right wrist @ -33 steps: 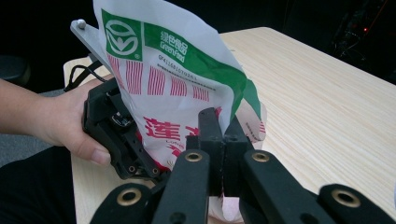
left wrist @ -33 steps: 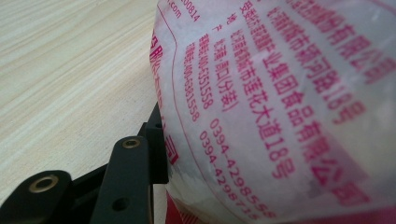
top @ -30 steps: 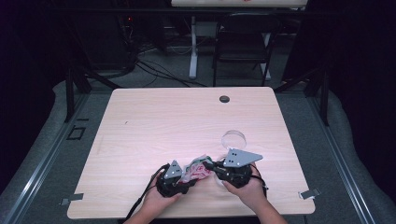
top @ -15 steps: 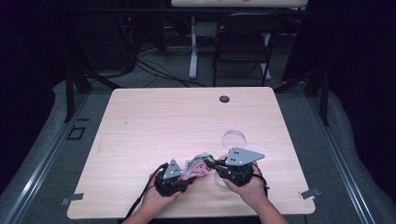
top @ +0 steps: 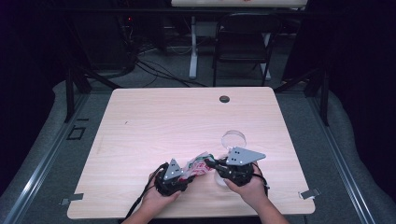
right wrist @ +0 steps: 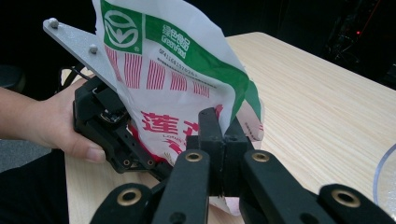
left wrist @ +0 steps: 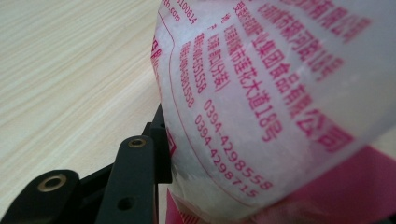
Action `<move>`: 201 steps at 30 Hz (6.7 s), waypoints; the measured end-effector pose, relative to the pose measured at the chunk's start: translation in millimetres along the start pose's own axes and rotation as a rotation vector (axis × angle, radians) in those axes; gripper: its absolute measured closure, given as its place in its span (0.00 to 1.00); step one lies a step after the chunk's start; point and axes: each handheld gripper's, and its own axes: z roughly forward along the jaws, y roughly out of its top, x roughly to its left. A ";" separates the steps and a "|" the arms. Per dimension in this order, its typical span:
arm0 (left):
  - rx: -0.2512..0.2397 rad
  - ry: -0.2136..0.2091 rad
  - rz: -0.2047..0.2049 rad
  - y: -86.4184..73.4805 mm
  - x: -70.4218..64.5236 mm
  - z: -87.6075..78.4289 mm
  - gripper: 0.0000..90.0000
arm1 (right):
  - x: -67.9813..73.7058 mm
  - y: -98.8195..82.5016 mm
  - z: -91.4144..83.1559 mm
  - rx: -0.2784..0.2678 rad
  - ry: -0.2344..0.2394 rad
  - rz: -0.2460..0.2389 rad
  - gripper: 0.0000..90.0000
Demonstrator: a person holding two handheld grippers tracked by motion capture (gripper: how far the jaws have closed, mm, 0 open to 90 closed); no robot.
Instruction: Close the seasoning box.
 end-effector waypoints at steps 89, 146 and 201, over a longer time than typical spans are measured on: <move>0.017 0.253 0.256 35.5 8.1 -13.4 0.67 | 5.3 11.3 -34.3 0.173 -0.240 -0.252 0.76; 0.097 0.376 0.398 39.2 4.7 -7.5 0.67 | 23.3 35.0 -18.3 0.180 -0.182 -0.502 0.71; 0.090 0.432 0.452 41.5 0.5 -7.0 0.67 | 24.9 32.9 -18.3 0.196 -0.114 -0.399 1.00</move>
